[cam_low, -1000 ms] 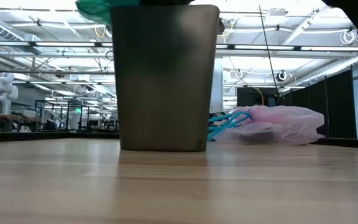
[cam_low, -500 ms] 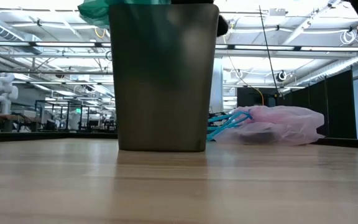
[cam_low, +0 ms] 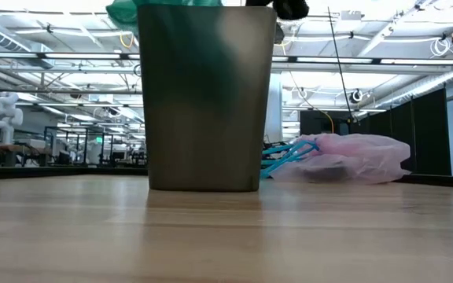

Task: Place trash/remove bag and relplace
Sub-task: Insert the blue trash bag into the trash bin

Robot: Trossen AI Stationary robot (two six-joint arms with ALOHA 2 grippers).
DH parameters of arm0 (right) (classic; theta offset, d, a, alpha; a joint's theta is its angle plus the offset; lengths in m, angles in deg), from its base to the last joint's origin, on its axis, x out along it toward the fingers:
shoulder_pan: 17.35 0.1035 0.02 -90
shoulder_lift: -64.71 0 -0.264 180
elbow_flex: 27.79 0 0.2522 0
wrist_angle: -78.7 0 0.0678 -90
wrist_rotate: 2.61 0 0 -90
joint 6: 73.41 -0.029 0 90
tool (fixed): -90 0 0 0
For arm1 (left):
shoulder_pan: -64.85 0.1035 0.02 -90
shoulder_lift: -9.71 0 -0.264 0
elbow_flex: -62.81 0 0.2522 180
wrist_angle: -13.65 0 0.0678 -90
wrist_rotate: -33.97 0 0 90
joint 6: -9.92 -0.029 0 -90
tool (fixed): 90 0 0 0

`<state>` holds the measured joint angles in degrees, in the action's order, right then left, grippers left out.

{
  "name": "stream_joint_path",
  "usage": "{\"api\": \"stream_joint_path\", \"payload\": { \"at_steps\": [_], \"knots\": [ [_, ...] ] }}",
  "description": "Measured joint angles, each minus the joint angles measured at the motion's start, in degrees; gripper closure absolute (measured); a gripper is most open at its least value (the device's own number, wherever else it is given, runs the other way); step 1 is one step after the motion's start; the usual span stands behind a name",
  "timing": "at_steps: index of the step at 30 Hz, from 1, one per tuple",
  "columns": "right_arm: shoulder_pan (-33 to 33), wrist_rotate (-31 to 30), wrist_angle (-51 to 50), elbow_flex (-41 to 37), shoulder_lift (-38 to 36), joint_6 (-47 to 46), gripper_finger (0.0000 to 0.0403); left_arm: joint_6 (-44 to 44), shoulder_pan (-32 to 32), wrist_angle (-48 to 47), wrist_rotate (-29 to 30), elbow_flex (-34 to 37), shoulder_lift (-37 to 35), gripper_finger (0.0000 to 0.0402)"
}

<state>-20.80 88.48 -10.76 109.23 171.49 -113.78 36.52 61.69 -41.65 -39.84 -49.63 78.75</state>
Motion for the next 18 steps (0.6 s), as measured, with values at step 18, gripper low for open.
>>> {"api": "stream_joint_path", "payload": {
  "at_steps": [18],
  "knots": [
    [16.5,-12.4,11.5,-0.3,-8.8,10.5,0.0302,-2.0,3.2,4.2,-1.6,0.0,7.2,0.0402]
  ]
}}
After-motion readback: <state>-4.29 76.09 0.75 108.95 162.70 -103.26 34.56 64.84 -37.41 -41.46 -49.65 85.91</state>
